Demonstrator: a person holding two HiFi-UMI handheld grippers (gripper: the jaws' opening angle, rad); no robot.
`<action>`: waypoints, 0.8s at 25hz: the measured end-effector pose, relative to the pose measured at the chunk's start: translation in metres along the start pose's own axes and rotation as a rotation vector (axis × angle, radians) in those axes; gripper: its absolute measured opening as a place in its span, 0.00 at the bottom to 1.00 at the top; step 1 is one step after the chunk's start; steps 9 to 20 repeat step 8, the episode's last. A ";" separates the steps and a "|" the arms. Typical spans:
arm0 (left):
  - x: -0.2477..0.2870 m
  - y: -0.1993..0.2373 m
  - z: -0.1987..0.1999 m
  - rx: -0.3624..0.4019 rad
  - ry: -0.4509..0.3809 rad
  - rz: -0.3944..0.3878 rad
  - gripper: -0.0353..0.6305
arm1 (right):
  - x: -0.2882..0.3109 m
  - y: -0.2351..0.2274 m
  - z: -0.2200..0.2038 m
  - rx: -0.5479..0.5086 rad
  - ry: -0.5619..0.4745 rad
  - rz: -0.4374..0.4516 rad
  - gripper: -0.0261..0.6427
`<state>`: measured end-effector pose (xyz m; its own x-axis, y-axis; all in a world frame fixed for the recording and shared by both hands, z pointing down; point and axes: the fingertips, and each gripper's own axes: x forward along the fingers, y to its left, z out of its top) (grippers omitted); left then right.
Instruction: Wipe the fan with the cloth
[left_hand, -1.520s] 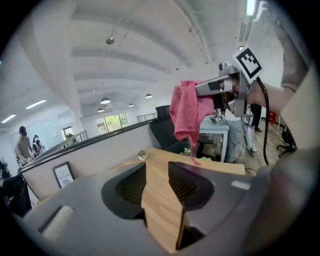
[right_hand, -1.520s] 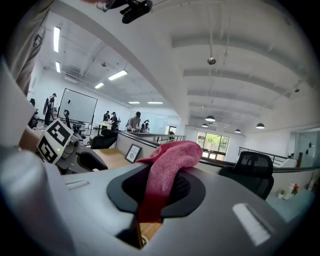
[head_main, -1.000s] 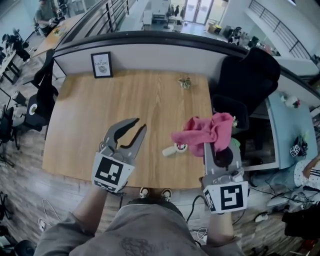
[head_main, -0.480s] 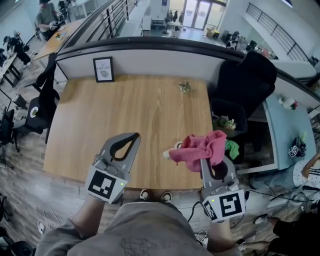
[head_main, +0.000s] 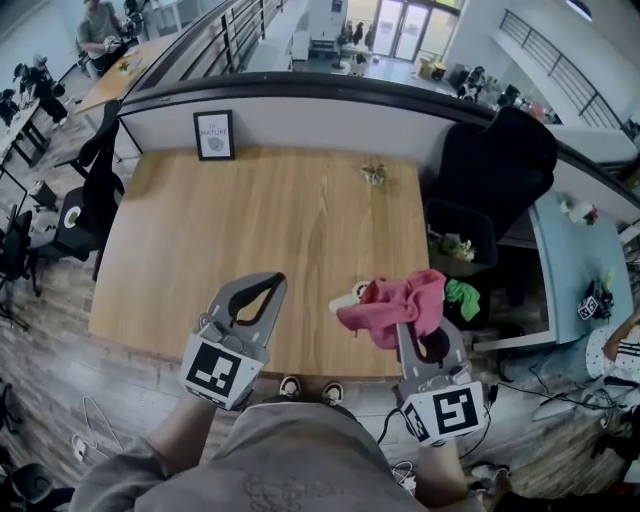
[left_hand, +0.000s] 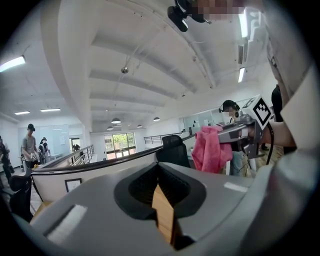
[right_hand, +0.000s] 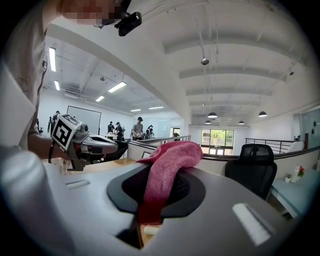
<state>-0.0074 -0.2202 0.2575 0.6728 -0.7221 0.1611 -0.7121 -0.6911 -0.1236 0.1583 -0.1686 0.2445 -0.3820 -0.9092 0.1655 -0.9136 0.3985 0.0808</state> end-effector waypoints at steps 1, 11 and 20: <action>0.000 0.000 0.001 0.001 -0.001 0.000 0.06 | 0.000 0.000 0.001 -0.001 0.000 0.001 0.12; 0.003 -0.008 0.002 0.024 0.004 0.005 0.06 | -0.006 -0.009 0.000 -0.012 -0.008 0.001 0.12; 0.003 -0.008 0.002 0.024 0.004 0.005 0.06 | -0.006 -0.009 0.000 -0.012 -0.008 0.001 0.12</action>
